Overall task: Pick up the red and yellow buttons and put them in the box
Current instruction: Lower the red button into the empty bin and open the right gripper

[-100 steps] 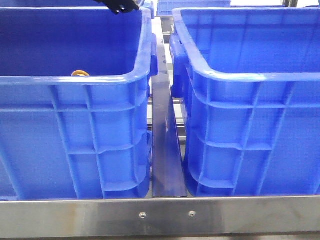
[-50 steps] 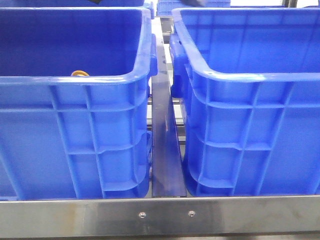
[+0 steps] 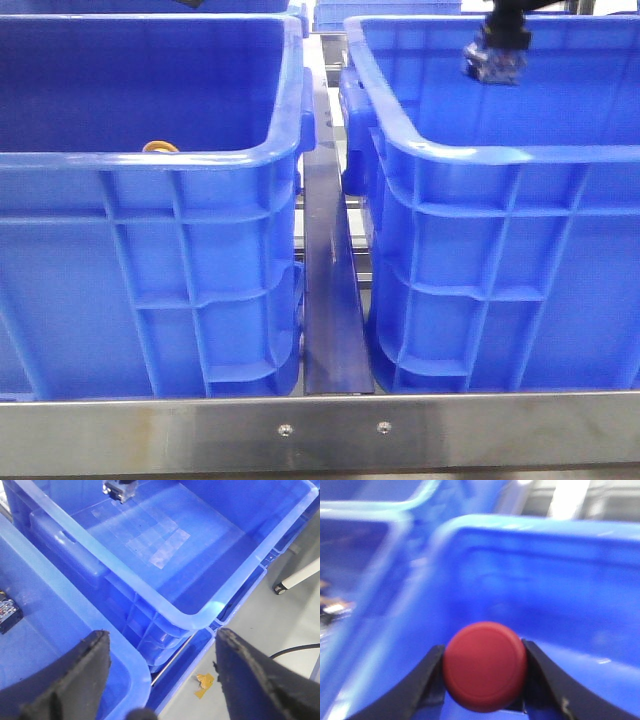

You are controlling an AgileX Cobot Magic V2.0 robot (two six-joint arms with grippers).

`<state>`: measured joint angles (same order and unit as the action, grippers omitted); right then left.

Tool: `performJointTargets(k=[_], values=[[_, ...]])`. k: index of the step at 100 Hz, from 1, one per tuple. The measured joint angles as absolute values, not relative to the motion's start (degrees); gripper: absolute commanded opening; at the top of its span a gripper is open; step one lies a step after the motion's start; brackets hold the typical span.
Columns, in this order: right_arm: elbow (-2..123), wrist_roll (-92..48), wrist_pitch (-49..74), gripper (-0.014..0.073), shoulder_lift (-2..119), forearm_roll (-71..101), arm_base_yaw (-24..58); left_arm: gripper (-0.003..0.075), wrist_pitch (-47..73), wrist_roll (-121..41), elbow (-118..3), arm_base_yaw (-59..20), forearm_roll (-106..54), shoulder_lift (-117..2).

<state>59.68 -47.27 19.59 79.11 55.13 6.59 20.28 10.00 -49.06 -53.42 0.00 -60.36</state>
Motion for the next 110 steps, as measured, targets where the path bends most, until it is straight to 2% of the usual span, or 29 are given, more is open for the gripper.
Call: performJointTargets(k=[39,92,100,110], values=[[59.71,-48.27,2.70,0.0211,92.23,55.83,6.59,0.0440,20.28,10.00,-49.06,-53.42,0.00,-60.36],[65.80,-48.39,0.00,0.0215,102.30,56.29,6.82,0.0440,20.28,10.00,-49.06,-53.42,0.00,-60.36],[65.80,-48.39,0.00,0.0270,102.34,56.29,6.82,0.0440,20.28,10.00,-49.06,-53.42,0.00,-60.36],[65.80,-48.39,0.00,0.0440,102.34,56.29,6.82,0.0440,20.28,10.00,-49.06,-53.42,0.00,-60.36]])
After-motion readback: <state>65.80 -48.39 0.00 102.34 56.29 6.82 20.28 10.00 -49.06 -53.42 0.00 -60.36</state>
